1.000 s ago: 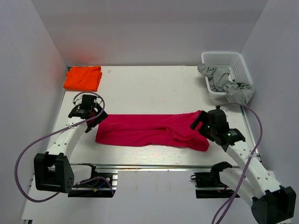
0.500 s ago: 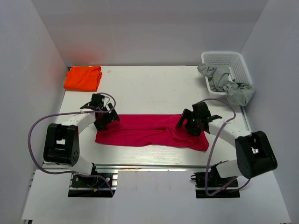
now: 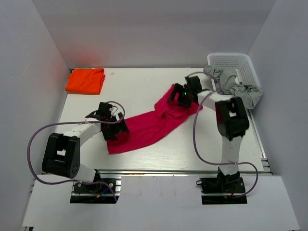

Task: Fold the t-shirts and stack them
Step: Rotate the tshirt 77 degrees

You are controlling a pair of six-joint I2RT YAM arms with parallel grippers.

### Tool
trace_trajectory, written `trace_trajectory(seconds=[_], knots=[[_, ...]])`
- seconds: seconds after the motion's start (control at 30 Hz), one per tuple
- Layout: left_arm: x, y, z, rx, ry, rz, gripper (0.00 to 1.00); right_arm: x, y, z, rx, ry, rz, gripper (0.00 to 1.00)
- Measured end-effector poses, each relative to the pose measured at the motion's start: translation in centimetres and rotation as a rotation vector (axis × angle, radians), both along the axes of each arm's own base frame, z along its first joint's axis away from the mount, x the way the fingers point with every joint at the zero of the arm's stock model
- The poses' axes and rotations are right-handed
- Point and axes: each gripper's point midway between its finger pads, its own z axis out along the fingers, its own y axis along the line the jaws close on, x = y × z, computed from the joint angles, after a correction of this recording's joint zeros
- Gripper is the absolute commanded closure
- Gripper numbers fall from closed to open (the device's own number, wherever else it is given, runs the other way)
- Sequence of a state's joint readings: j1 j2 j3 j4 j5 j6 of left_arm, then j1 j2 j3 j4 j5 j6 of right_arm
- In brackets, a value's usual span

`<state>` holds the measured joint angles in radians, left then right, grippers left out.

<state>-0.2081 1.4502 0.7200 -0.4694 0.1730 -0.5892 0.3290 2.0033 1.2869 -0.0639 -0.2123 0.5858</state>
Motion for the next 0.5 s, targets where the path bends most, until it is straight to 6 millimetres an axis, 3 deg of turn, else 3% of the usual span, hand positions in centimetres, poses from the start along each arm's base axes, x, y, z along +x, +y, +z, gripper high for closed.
trace_trajectory(seconds=[0.1,0.2,0.37,0.5], knots=[[-1.2,-1.7,0.1,-0.03,0.041,-0.068,0.0,5.0,2.1,0.3,0.018,-0.07,0.066,0.1],[-2.8,-3.4,0.5,-0.07,0.102,-0.132,0.0,8.2,3.2,0.4,0.022,-0.13,0.101,0.1],[-6.9,-5.5,0.8,-0.122,0.226,-0.246,0.0,10.7,3.8,0.5,0.021,-0.151,0.125,0.1],[-9.7,-6.8,1.0,-0.165,0.297,-0.342,0.0,11.6,4.3,0.6,0.027,-0.153,0.146,0.1]])
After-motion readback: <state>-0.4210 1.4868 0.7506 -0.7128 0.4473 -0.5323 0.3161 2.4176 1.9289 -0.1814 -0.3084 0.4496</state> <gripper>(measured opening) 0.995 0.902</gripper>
